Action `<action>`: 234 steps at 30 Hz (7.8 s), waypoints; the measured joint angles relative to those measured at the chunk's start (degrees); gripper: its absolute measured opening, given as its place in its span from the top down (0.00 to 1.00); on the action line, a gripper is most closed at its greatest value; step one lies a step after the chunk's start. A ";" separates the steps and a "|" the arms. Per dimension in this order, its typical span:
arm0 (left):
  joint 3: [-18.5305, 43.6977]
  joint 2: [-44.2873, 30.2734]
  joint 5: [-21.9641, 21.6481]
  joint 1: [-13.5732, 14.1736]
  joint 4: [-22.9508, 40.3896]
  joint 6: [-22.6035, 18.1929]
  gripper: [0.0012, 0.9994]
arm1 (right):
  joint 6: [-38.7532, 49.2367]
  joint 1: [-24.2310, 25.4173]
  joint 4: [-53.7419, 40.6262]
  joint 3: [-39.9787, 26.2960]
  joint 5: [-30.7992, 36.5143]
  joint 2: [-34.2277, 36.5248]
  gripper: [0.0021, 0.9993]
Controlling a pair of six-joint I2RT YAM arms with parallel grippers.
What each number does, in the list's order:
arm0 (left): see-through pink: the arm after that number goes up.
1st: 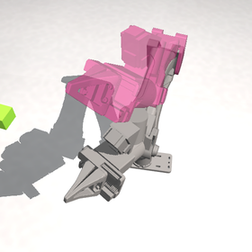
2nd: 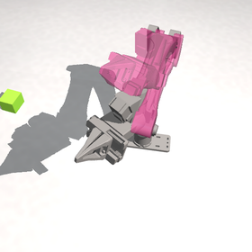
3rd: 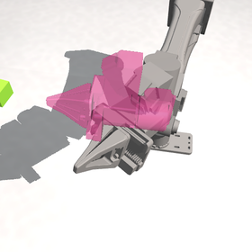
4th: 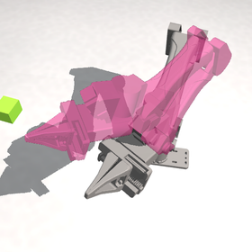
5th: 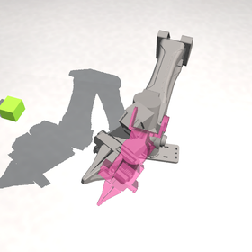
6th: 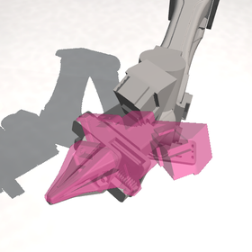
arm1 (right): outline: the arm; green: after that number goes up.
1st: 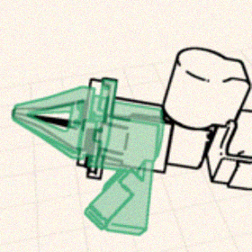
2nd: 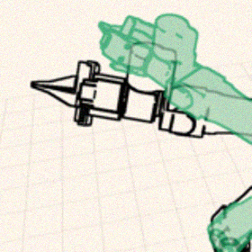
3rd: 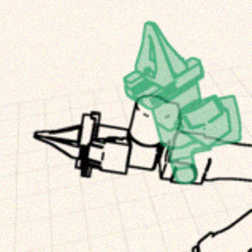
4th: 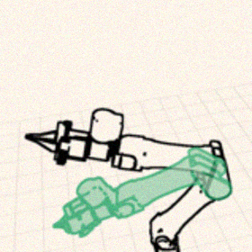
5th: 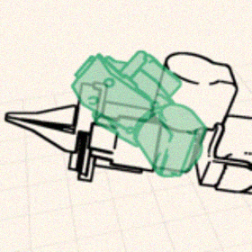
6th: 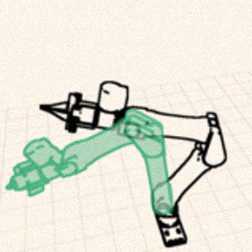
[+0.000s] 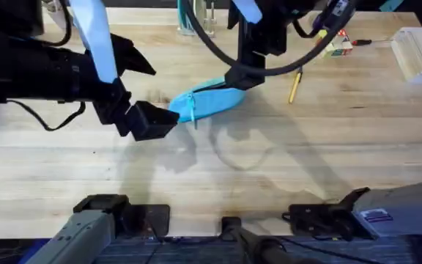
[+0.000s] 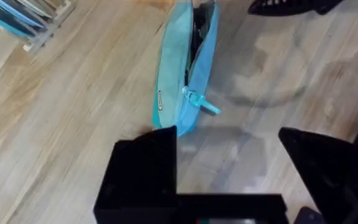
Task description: Unzip the bag, pick up the pens from the table one at a time and place them inside, then zip the bag closed.
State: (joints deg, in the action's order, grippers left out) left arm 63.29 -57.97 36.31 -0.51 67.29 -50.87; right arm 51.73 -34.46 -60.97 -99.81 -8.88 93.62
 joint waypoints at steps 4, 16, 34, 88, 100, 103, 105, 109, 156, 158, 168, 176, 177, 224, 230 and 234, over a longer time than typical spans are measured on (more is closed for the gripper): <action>0.00 0.23 -0.13 0.00 0.45 0.00 0.01 | 0.73 -0.01 0.01 0.00 0.72 0.00 0.00; 0.00 0.23 -0.14 0.00 0.65 0.00 0.01 | 3.86 -0.02 0.72 -0.02 1.27 0.00 0.00; 0.00 0.23 -0.14 0.00 0.65 0.00 0.01 | 13.87 0.16 -7.57 0.00 -0.22 1.37 0.97; 0.00 0.23 -0.14 0.00 0.65 0.00 0.01 | 21.20 1.70 5.45 -0.45 -3.69 25.94 0.97; 0.00 0.23 -0.14 0.00 0.65 0.00 0.01 | 21.44 1.82 5.12 -0.90 -4.02 27.76 0.05; 0.00 0.23 -0.14 0.00 0.65 0.00 0.01 | 21.55 1.83 5.07 -0.90 -4.05 27.74 0.01; 0.00 0.23 -0.14 0.00 0.65 0.00 0.01 | 21.55 1.84 5.06 -0.90 -4.05 27.75 0.00; 0.00 0.23 -0.14 0.00 0.65 0.00 0.01 | 21.57 1.84 5.01 -0.90 -4.07 27.75 0.00; 0.00 0.23 -0.14 0.00 0.65 0.00 0.01 | 6.29 19.40 -8.41 -0.50 -3.10 -1.86 0.00; 0.00 0.23 -0.14 0.00 0.65 0.00 0.01 | 2.44 22.58 -7.60 -0.50 -4.20 -1.90 0.00; 0.00 0.23 -0.14 0.00 0.65 0.00 0.01 | -21.18 33.94 -8.32 -0.48 -5.65 -1.89 0.00; 0.00 0.23 -0.14 0.00 0.65 0.00 0.01 | -30.18 34.53 -9.64 -0.48 -6.65 -1.88 0.00; 0.00 0.23 -0.14 0.00 0.65 0.00 0.01 | -30.94 34.53 -9.64 -0.48 -6.65 -1.88 0.00; 0.00 0.23 -0.14 0.00 0.65 0.00 0.01 | -50.55 34.47 8.93 25.34 3.39 -8.52 0.00; 0.00 0.23 -0.14 0.00 0.65 0.00 0.01 | -52.41 34.47 11.41 25.79 3.77 -8.10 0.00; 0.00 0.23 -0.14 0.00 0.65 0.00 0.01 | -54.77 34.47 13.15 25.79 3.78 -5.93 0.00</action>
State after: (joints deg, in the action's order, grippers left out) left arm 63.29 -57.74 36.16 -0.51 67.94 -50.87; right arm -3.04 0.01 -47.82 -74.02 -5.10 87.70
